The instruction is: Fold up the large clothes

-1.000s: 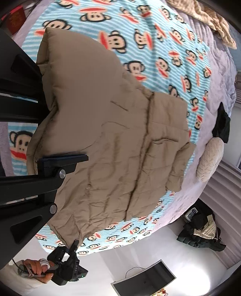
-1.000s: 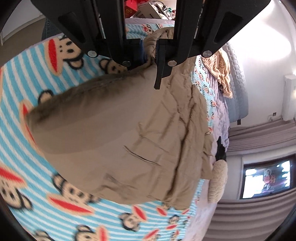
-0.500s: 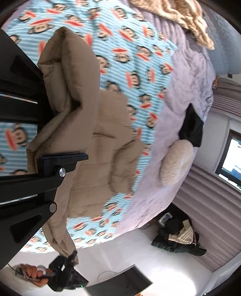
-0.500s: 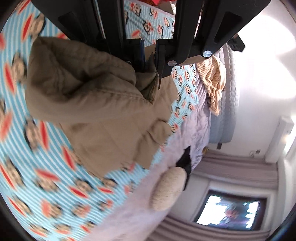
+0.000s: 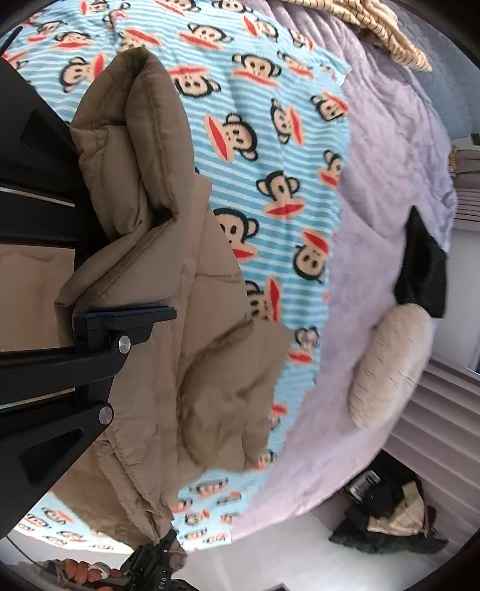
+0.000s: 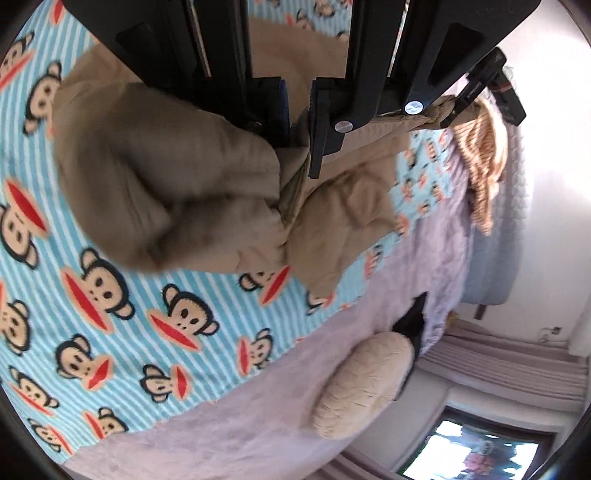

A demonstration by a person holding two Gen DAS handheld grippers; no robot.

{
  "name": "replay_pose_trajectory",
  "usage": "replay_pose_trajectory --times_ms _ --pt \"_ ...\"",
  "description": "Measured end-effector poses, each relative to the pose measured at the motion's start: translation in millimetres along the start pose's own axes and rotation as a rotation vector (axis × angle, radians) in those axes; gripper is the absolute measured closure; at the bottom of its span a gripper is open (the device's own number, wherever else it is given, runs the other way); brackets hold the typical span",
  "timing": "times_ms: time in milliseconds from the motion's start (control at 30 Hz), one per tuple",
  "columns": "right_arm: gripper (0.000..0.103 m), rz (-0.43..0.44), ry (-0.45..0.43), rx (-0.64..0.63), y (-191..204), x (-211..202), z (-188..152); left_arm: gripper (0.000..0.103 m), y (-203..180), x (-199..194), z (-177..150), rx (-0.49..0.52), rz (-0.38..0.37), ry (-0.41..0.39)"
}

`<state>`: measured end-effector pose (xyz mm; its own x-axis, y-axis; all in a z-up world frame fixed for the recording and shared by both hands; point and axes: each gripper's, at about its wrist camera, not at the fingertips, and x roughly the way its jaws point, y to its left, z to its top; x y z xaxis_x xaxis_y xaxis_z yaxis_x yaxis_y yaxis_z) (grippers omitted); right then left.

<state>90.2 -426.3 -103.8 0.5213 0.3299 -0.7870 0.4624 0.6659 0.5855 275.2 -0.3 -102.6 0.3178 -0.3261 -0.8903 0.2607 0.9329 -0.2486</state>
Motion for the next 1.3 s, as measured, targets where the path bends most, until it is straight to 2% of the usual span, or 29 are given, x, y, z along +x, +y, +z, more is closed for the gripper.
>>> replay_pose_trajectory --times_ms 167,267,467,533,567,633,667,700,767,833,867,933,1000,1033,1067,1100,1267,1300 --pt "0.094 -0.053 0.018 0.057 -22 56 25 0.091 6 58 11 -0.008 0.027 0.057" --pt "0.094 -0.063 0.03 0.083 -34 79 31 0.091 5 79 13 -0.001 0.04 0.073" --pt "0.094 -0.051 0.038 0.107 -39 87 33 0.09 0 74 15 0.036 0.067 0.076" --pt "0.091 -0.057 0.047 0.084 -35 80 34 0.082 2 62 13 0.036 0.049 0.066" --pt "0.086 -0.061 0.049 0.068 -31 74 34 0.081 4 56 11 0.031 0.037 0.058" --pt "0.055 -0.059 0.036 0.032 -23 57 30 0.081 6 43 6 0.021 0.026 0.044" --pt "0.029 -0.054 0.023 0.02 -20 50 28 0.081 7 36 4 0.018 0.022 0.035" --pt "0.025 -0.041 0.002 0.003 -16 39 23 0.081 8 32 2 0.016 0.019 0.029" --pt "0.027 -0.044 0.008 -0.042 -12 28 13 0.081 9 22 -2 0.002 0.004 0.02" --pt "0.049 -0.083 0.029 -0.094 -9 27 4 0.081 9 15 -4 -0.017 -0.016 0.017" --pt "0.067 -0.115 0.049 -0.123 -9 30 0 0.081 9 13 -4 -0.021 -0.019 0.012" --pt "0.073 -0.149 0.073 -0.157 -9 36 -4 0.08 8 7 -1 -0.015 -0.024 -0.021" --pt "0.075 -0.172 0.08 -0.165 -12 44 -5 0.06 6 10 1 0.014 -0.015 -0.022" --pt "0.075 -0.173 0.081 -0.152 -15 48 -4 0.024 4 15 1 0.03 0.005 -0.006" --pt "0.075 -0.173 0.079 -0.138 -18 52 -3 0.0 3 18 2 0.039 0.041 -0.001" --pt "0.075 -0.174 0.08 -0.127 -20 55 -2 0.0 1 17 1 0.055 0.081 -0.027" --pt "0.074 -0.174 0.069 -0.117 -20 52 -1 0.0 -1 5 -5 0.084 0.118 -0.096" --pt "0.065 -0.176 0.065 -0.122 -18 51 0 0.0 -1 6 -4 0.091 0.119 -0.101"
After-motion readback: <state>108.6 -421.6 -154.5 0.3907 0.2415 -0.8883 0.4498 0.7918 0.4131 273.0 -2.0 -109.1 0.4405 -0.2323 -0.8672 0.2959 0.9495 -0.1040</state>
